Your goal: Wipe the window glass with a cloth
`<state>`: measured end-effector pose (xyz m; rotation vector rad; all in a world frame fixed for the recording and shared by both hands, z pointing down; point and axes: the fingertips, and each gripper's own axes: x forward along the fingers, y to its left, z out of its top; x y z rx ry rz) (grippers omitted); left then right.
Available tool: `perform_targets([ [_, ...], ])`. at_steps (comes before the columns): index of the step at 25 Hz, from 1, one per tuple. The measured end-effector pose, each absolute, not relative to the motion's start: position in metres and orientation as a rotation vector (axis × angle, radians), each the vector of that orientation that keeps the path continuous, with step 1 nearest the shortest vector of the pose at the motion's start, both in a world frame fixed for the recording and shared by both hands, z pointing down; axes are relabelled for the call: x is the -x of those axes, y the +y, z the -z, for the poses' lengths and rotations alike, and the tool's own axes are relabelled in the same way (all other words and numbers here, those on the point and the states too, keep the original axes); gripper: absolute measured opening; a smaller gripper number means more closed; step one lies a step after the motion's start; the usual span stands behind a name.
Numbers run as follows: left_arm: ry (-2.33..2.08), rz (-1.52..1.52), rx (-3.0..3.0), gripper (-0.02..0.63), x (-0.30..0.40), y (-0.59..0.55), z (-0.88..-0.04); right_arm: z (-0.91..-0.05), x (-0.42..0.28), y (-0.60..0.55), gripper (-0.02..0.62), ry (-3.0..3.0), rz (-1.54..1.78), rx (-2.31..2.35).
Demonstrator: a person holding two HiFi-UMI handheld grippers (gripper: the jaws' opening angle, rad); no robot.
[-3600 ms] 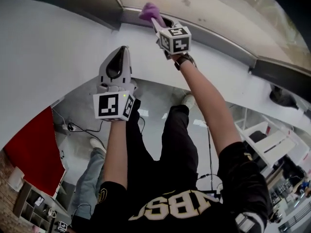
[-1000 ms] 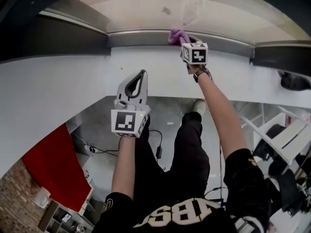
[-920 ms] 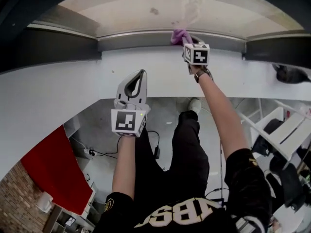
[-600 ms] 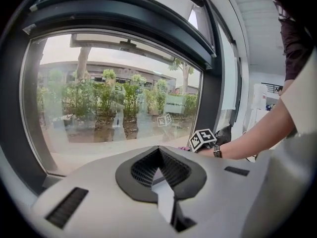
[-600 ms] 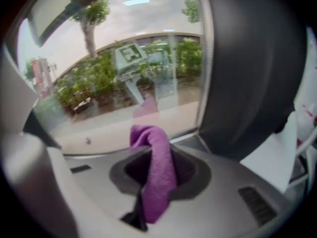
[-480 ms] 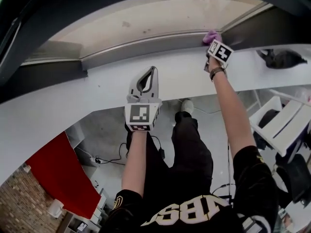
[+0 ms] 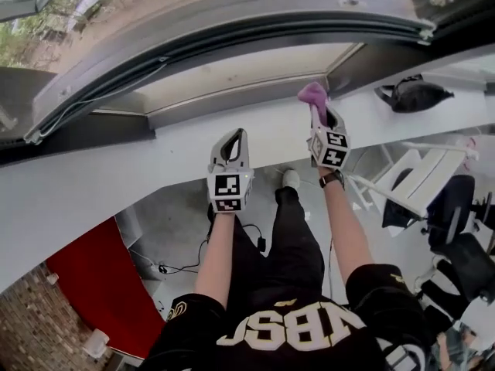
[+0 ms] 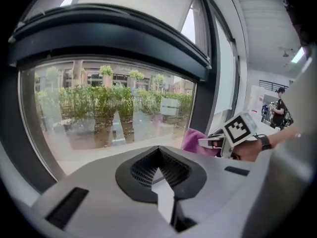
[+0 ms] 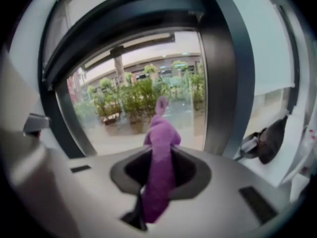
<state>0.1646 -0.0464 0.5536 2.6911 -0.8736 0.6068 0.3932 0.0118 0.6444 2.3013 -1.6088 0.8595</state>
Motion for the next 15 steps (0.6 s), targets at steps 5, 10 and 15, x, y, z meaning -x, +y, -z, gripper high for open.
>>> perform_targets([
  [5, -0.846, -0.512, -2.785, 0.014, -0.127, -0.048, -0.469, -0.518, -0.331, 0.013, 0.079, -1.721, -0.808, -2.456],
  [10, -0.946, -0.307, -2.784, 0.014, -0.087, -0.067, -0.377, -0.405, -0.277, 0.003, 0.078, -1.819, -0.593, -2.476],
  [15, -1.004, -0.131, -2.898, 0.014, -0.072, -0.073, -0.295, -0.335, -0.228, -0.001, 0.078, -1.983, -0.459, -2.421],
])
